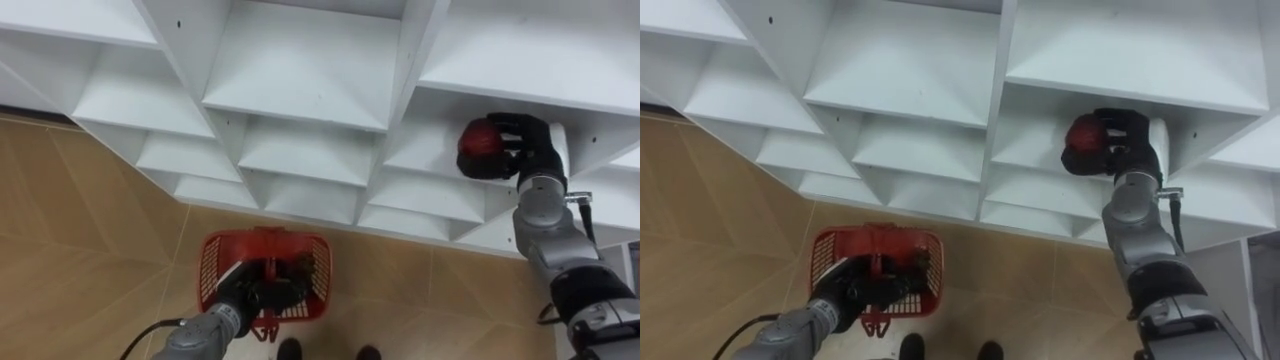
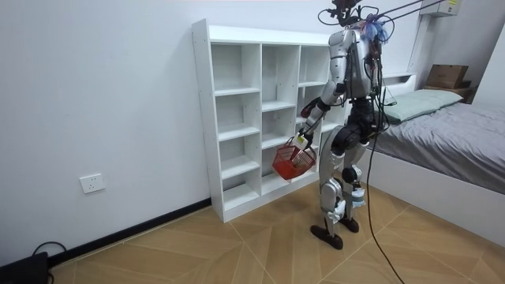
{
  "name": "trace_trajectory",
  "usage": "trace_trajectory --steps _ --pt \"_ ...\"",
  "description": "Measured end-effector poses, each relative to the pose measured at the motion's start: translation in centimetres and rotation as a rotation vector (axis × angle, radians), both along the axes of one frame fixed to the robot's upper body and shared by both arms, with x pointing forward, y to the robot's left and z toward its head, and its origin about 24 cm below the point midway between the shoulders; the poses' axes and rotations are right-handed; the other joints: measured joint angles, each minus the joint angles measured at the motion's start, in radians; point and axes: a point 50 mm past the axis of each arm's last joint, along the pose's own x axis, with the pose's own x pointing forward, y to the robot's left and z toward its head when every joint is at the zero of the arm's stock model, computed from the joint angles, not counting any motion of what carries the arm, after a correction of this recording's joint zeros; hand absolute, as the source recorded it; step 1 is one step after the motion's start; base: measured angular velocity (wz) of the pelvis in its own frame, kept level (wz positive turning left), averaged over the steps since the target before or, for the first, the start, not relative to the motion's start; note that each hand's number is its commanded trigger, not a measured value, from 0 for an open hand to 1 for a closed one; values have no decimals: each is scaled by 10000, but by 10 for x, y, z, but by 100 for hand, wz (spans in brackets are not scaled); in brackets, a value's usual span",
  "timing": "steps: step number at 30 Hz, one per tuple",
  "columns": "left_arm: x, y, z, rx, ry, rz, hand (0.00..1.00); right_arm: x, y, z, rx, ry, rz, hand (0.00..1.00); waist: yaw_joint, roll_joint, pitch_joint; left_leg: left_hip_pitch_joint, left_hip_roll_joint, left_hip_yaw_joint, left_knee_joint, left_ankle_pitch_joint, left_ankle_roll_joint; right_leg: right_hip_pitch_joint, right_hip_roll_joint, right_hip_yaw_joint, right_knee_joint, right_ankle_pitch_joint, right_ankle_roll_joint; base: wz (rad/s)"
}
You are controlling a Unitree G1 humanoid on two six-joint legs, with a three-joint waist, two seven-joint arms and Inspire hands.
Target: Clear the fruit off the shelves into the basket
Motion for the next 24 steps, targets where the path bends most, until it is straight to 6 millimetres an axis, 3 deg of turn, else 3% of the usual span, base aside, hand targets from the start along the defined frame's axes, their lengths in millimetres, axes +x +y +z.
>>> trace_trajectory --steps 6,20,24 --pt "1 -1 1 -30 -55 11 100 0 1 0 20 5 8 100 -1 8 -6 -1 1 -19 19 0 0 11 -1 -3 1 2 -1 0" --pt "1 0 1 -4 -65 46 100 0 25 -5 454 35 1135 100 -88 80 -50 157 12 -6 81 0 0 134 -19 -9 145 7 -9 0" --pt "0 1 1 -3 -40 76 100 -11 26 -16 598 318 1295 100 -159 178 -151 336 22 7 18 22 28 406 23 -22 -159 86 7 0"
